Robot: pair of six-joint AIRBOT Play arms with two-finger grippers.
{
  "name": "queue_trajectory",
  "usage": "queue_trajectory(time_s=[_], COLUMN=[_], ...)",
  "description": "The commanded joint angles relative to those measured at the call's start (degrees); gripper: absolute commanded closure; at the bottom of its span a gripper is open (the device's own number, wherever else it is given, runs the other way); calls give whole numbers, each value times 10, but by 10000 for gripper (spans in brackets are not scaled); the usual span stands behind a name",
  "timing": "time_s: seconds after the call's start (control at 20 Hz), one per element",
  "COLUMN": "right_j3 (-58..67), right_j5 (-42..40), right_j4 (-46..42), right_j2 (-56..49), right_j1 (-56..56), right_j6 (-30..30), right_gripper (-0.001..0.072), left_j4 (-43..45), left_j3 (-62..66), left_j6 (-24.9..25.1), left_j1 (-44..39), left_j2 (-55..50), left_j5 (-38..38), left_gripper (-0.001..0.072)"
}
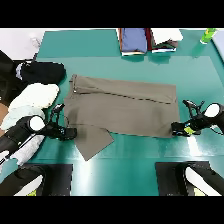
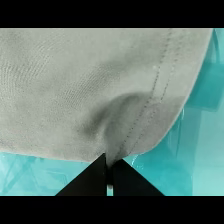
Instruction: Fold the shirts.
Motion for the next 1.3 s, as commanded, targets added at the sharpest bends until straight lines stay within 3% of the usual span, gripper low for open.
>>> queue_trajectory(time_s=[0.0, 0.3, 0.5, 0.7, 0.9, 1.1, 1.25], right_j3=[9, 94, 101, 102, 128, 213, 281], right_j5=[7, 81, 142, 180, 163, 103, 72], right_j4=[0, -12, -43, -77, -75, -72, -71], right_j2=[0, 26, 108, 182, 164, 52, -68], right_j1=[0, 0, 0, 0, 0, 0, 0], right_j6=[-1, -12, -11, -7, 5, 4, 1], right_gripper=[695, 695, 695, 696, 697, 697, 697], left_j4=[6, 89, 89, 78, 92, 137, 143], left_j3=[12, 89, 89, 137, 214, 265, 318], left_j6=[-2, -9, -20, -32, -2, 14, 56], left_j1=[-2, -2, -2, -2, -2, -2, -2], left_j2=[2, 82, 171, 214, 158, 28, -95], left_j5=[7, -120, -238, -288, -232, -109, -44], left_gripper=[681, 683, 683, 683, 683, 683, 682])
